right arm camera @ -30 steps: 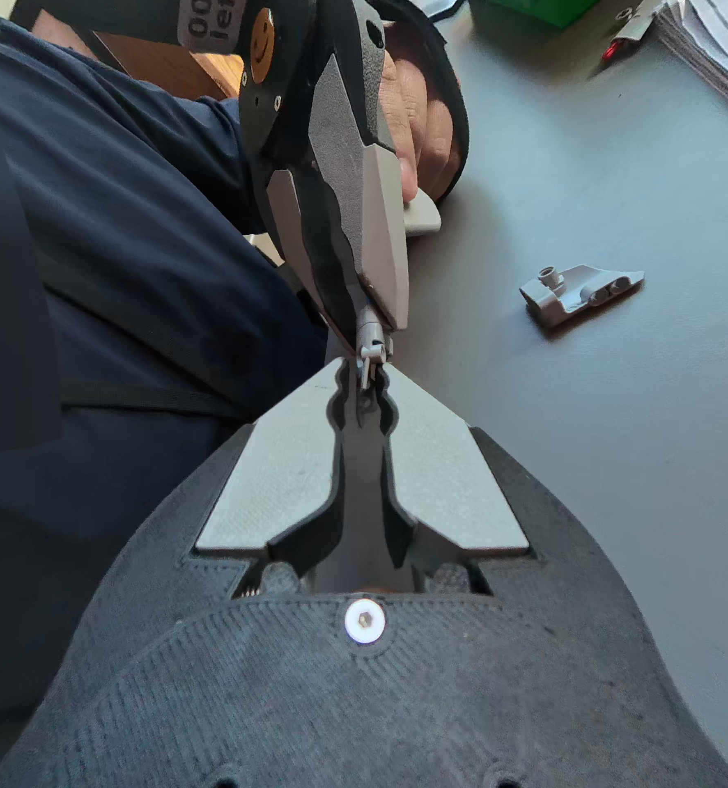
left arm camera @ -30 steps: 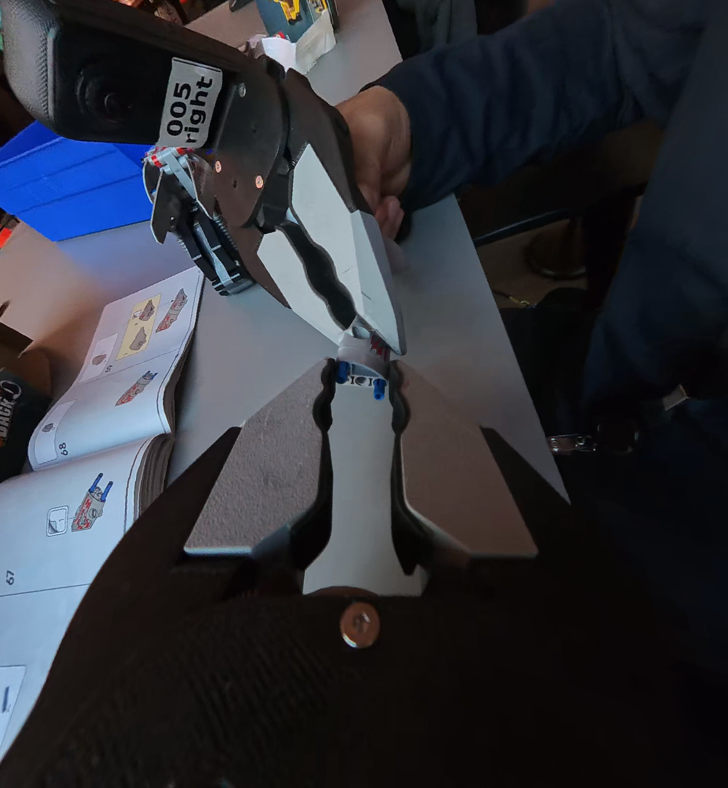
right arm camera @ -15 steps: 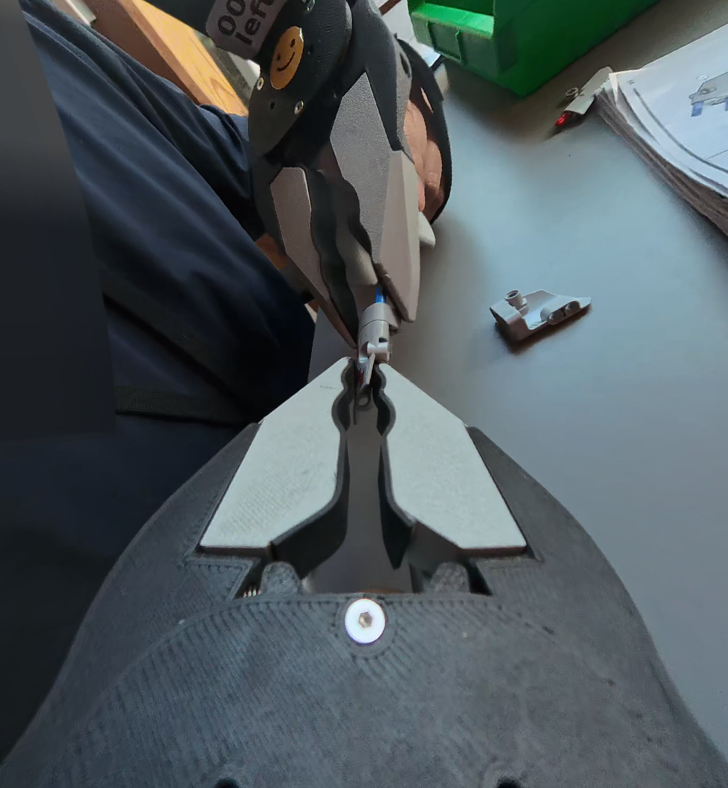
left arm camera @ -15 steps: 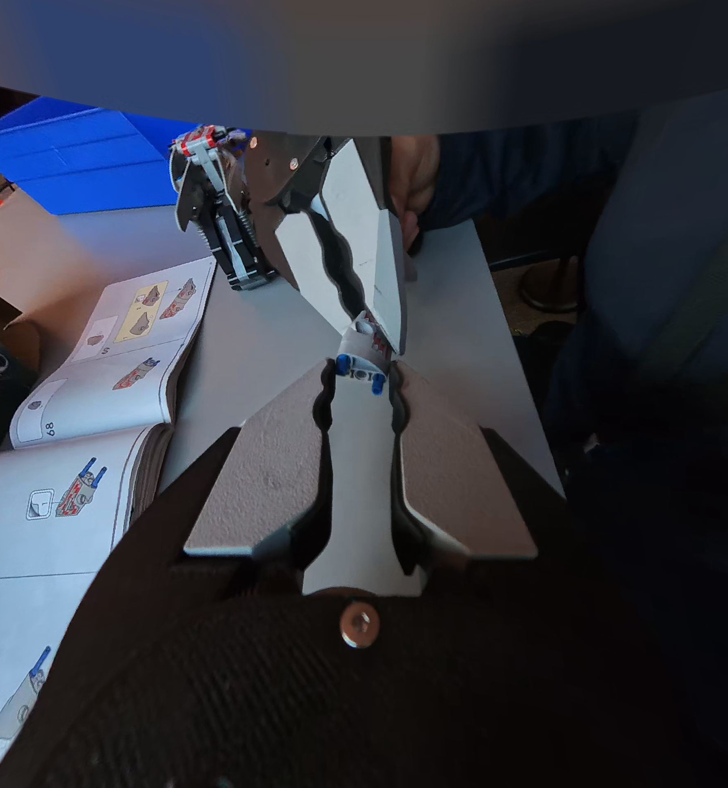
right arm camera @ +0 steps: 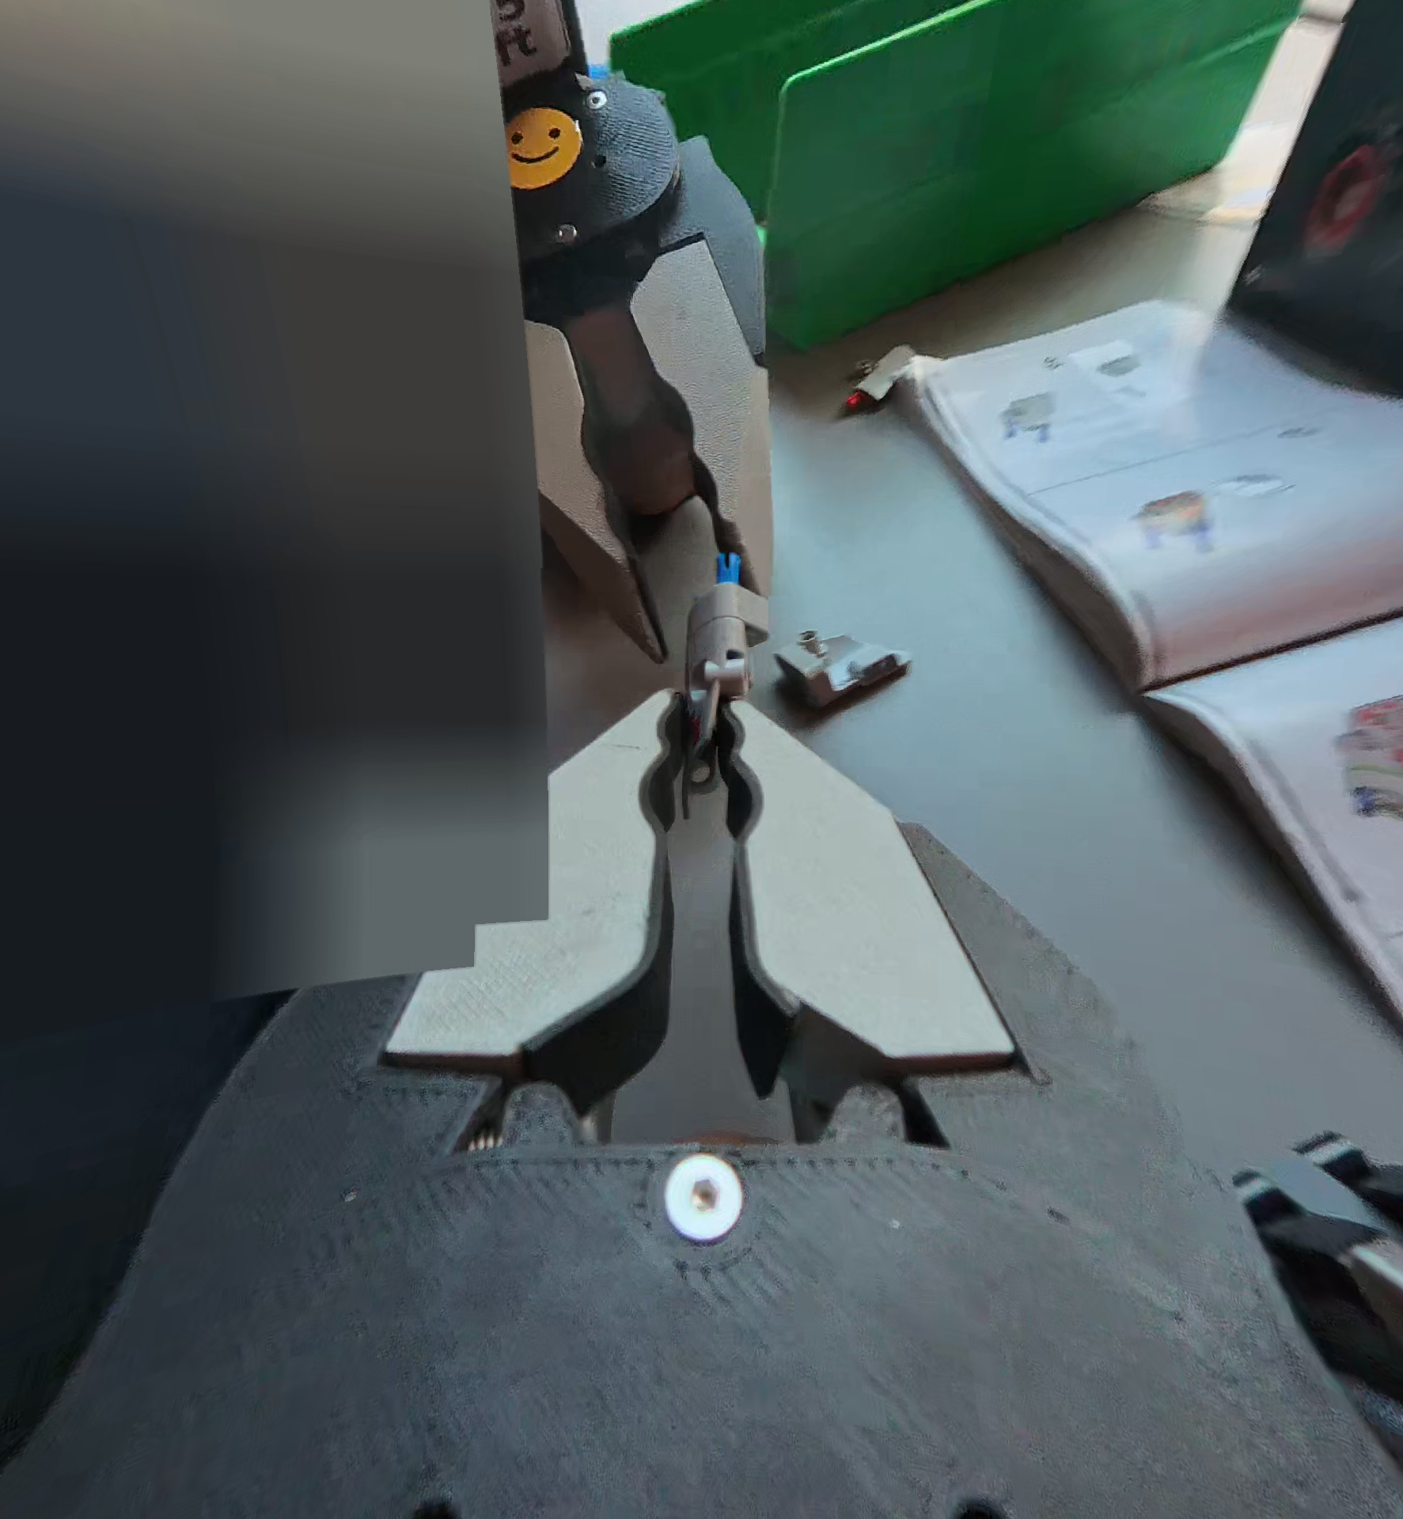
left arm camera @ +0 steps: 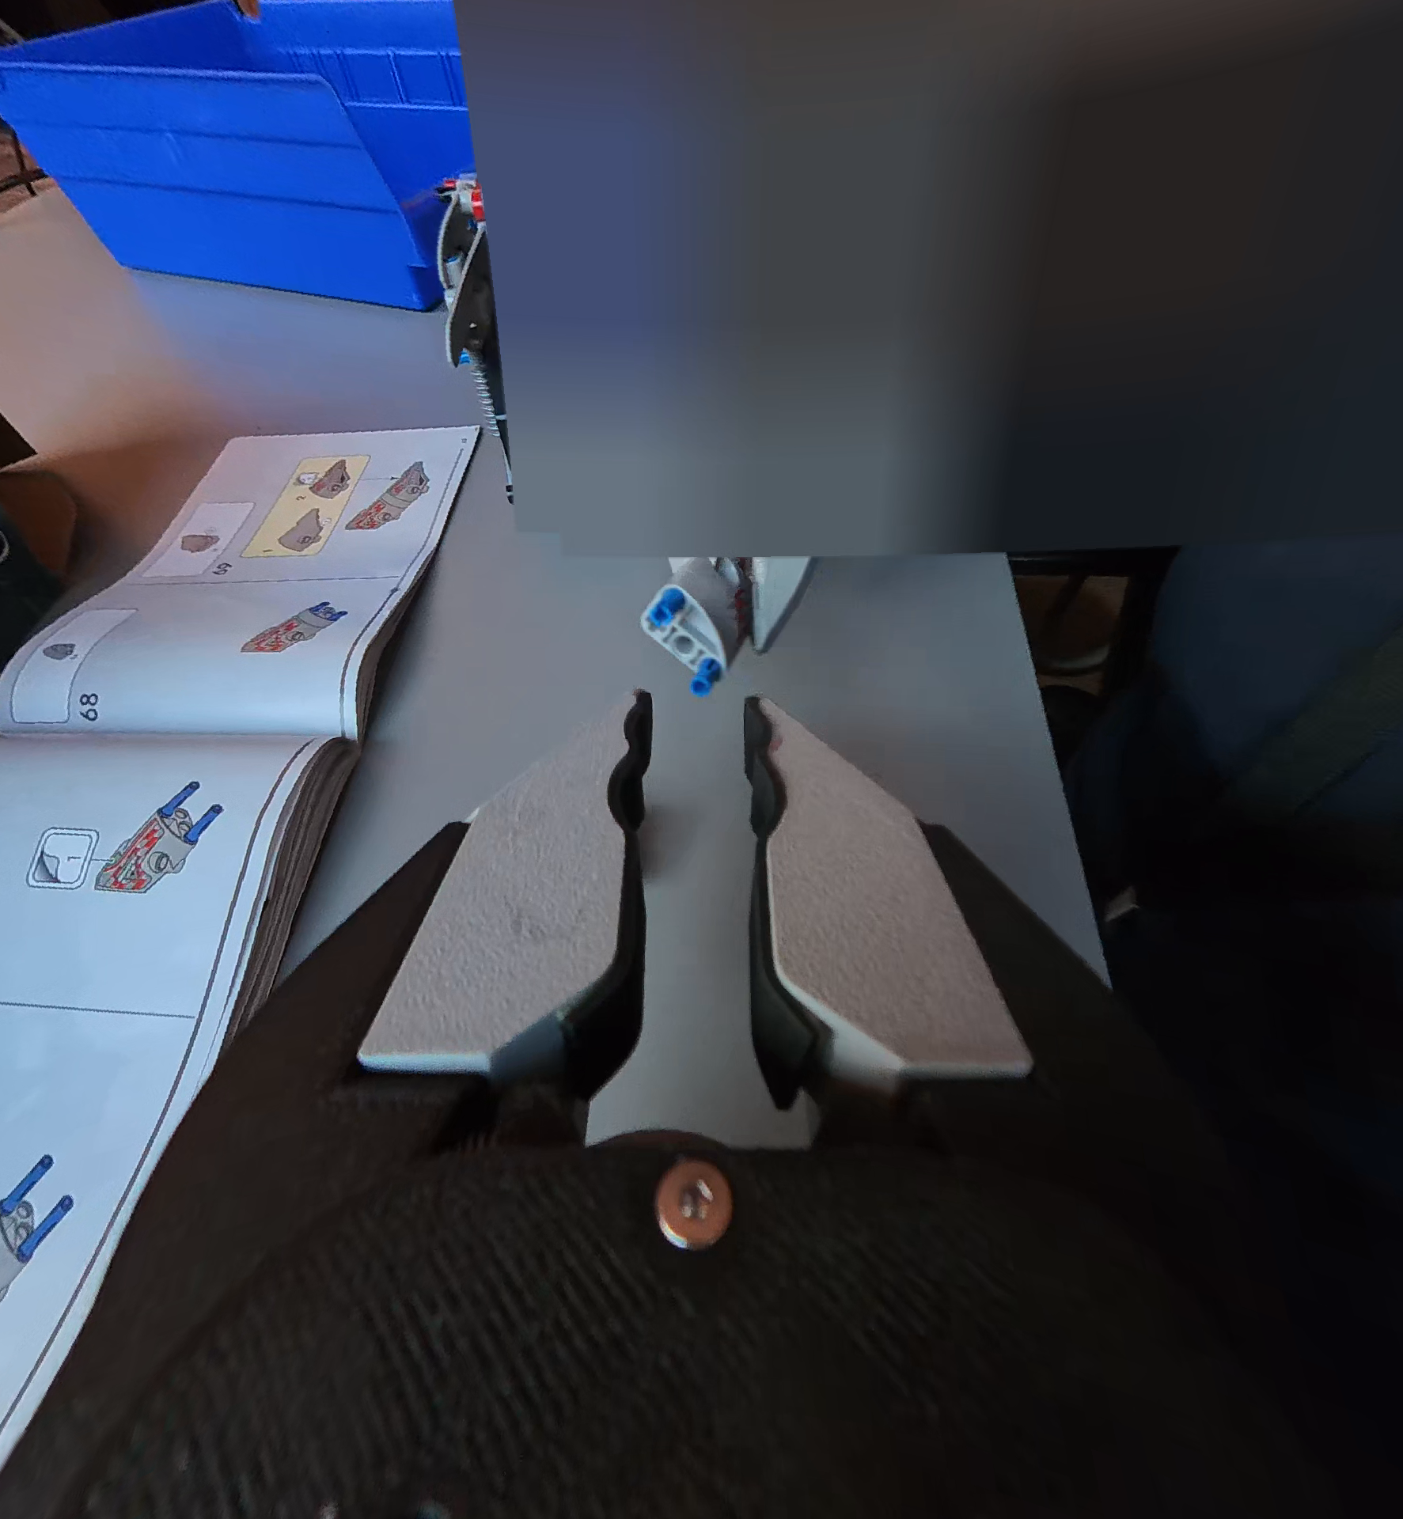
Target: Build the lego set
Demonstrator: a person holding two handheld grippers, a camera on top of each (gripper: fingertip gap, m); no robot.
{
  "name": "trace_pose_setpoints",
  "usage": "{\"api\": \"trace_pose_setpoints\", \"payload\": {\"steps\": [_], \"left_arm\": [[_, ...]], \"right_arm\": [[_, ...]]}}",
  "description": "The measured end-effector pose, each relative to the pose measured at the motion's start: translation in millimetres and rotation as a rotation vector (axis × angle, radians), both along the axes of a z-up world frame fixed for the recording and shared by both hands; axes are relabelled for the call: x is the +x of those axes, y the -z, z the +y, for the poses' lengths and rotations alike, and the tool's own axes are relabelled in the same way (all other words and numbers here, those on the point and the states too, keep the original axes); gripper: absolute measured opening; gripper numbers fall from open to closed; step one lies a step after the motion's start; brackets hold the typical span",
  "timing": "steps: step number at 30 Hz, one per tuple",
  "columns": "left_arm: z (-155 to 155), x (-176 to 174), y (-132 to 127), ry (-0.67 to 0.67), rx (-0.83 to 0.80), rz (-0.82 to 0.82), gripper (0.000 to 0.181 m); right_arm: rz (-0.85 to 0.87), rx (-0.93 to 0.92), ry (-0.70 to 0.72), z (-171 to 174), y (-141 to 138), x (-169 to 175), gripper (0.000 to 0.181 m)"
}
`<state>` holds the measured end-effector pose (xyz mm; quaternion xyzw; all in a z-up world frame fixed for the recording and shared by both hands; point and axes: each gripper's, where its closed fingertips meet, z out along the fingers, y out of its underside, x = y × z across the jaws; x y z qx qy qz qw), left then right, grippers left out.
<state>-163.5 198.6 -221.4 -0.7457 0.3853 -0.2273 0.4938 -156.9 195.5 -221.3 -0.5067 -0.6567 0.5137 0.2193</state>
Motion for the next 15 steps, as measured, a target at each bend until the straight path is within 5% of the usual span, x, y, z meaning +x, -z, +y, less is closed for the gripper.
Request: {"api": "trace_pose_setpoints", "payload": {"steps": [8,15], "left_arm": [[-0.8,-0.1,-4.4,0.001,0.005,-0.033,0.021],[-5.9,3.1,-5.1,0.025,0.110,0.050,0.015]], "right_arm": [[0.263,0.725,0.022,1.4,2.5,-11.6,0.005],[0.328,0.948,0.027,-1.5,2.6,-13.8,0.005]]}}
